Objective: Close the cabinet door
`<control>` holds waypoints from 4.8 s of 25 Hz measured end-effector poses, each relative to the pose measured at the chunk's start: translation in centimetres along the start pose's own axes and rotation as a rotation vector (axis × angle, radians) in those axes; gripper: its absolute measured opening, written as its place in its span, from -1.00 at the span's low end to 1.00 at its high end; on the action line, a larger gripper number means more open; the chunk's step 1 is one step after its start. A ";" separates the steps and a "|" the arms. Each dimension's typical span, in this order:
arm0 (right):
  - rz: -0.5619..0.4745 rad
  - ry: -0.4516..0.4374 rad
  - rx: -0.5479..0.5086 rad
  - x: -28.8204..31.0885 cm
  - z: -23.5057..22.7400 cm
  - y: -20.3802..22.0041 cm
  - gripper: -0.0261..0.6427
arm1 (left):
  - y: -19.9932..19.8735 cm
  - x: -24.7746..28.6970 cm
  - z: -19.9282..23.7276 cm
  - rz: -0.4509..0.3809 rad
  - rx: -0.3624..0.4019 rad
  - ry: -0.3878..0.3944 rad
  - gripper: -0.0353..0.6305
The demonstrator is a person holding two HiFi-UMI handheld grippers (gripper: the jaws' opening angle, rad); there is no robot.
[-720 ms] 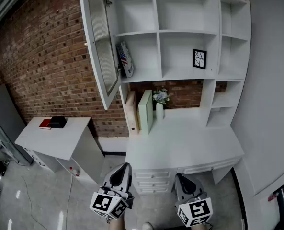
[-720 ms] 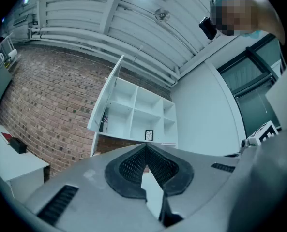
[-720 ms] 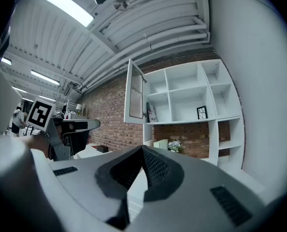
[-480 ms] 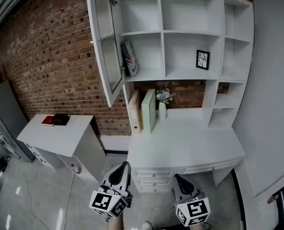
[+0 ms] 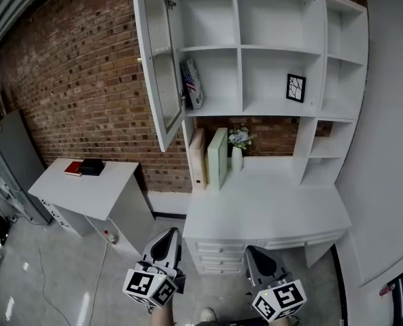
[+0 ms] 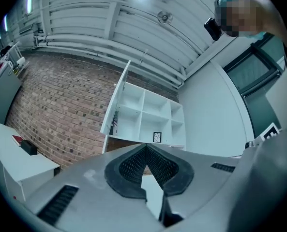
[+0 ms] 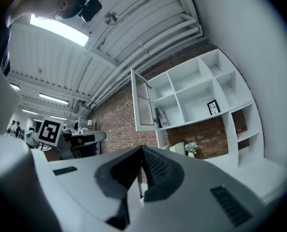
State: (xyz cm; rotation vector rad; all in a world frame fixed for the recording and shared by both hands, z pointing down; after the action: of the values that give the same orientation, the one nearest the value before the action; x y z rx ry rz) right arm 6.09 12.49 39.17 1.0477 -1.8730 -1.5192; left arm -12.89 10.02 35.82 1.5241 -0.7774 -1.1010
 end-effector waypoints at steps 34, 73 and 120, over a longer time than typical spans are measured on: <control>0.055 0.093 -0.150 25.8 -7.1 0.9 -0.92 | 3.4 20.0 20.7 -0.153 -0.033 -0.105 -0.81; 0.054 0.125 -0.111 27.0 -10.3 0.3 -0.92 | 2.1 25.9 16.3 -0.113 -0.028 0.034 -0.54; 0.055 0.339 -0.088 24.9 -17.6 -1.0 -0.92 | 2.8 31.3 8.9 -0.108 0.086 0.201 -0.46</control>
State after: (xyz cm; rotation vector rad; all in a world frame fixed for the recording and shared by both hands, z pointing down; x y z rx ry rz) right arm 5.79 -17.94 40.47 1.1237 -1.5741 -1.2870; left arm -9.57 -22.11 30.64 1.7365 -0.6172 -0.9839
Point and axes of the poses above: the fingertips, and each gripper's own axes: x forward along the fingers, z to its left, y out of its underside, the point moved 1 cm from there along -x, backward along the fingers, and after that the axes turned 9 degrees about x, right-handed, at the moved point
